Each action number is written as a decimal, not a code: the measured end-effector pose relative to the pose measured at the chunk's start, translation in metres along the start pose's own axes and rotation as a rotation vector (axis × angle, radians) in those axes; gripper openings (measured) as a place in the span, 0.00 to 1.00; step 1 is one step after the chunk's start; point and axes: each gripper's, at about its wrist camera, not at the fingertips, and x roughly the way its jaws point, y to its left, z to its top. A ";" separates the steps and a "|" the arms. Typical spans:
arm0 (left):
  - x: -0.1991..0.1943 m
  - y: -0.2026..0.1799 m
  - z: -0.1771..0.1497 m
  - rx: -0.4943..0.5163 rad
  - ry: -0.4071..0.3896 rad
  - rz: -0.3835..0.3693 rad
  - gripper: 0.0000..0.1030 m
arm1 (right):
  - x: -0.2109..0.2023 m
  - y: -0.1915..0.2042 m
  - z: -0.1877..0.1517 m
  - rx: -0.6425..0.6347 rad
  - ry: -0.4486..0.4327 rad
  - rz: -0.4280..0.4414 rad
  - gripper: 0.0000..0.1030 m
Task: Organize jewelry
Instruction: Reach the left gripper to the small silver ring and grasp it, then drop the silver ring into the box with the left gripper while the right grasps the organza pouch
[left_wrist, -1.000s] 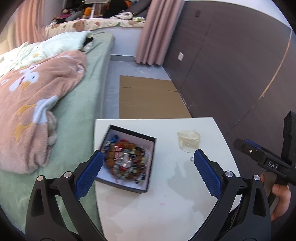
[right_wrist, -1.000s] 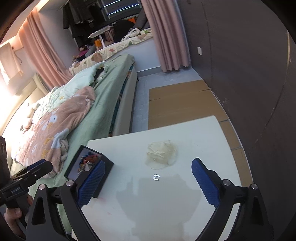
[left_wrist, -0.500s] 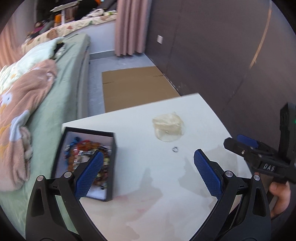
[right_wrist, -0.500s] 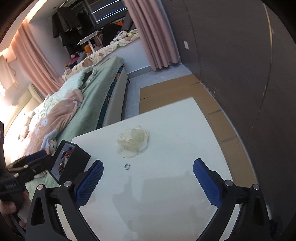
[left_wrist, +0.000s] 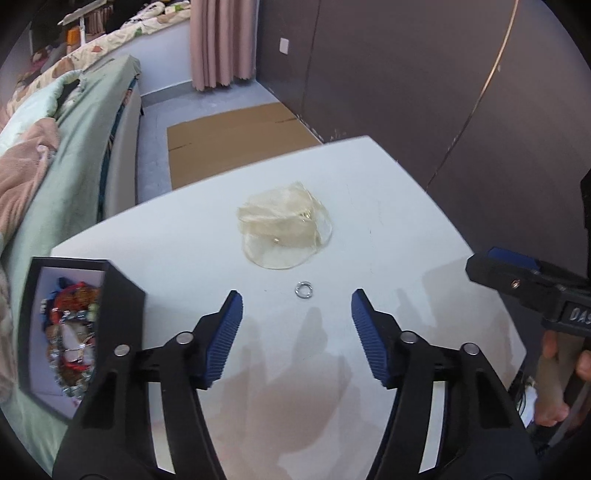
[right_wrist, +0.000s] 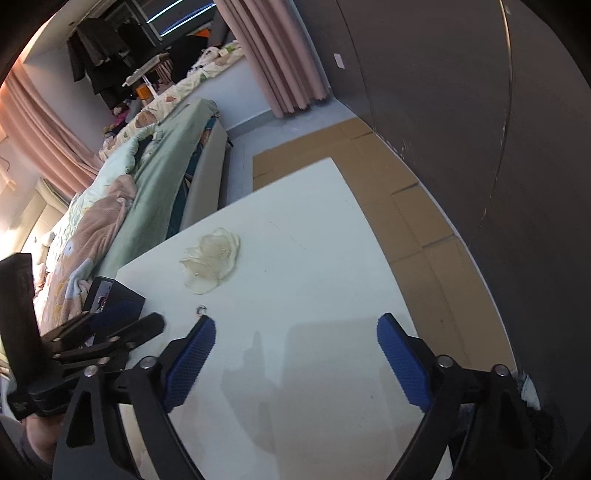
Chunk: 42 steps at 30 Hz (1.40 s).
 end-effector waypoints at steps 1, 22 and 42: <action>0.004 -0.001 -0.001 0.001 0.005 0.000 0.56 | 0.002 -0.001 0.000 0.003 0.007 -0.005 0.80; 0.037 -0.007 0.002 0.021 0.040 0.036 0.12 | 0.014 -0.003 0.003 0.009 0.045 -0.010 0.70; -0.050 0.062 0.006 -0.128 -0.082 0.069 0.11 | 0.056 0.082 0.020 -0.213 0.043 0.086 0.52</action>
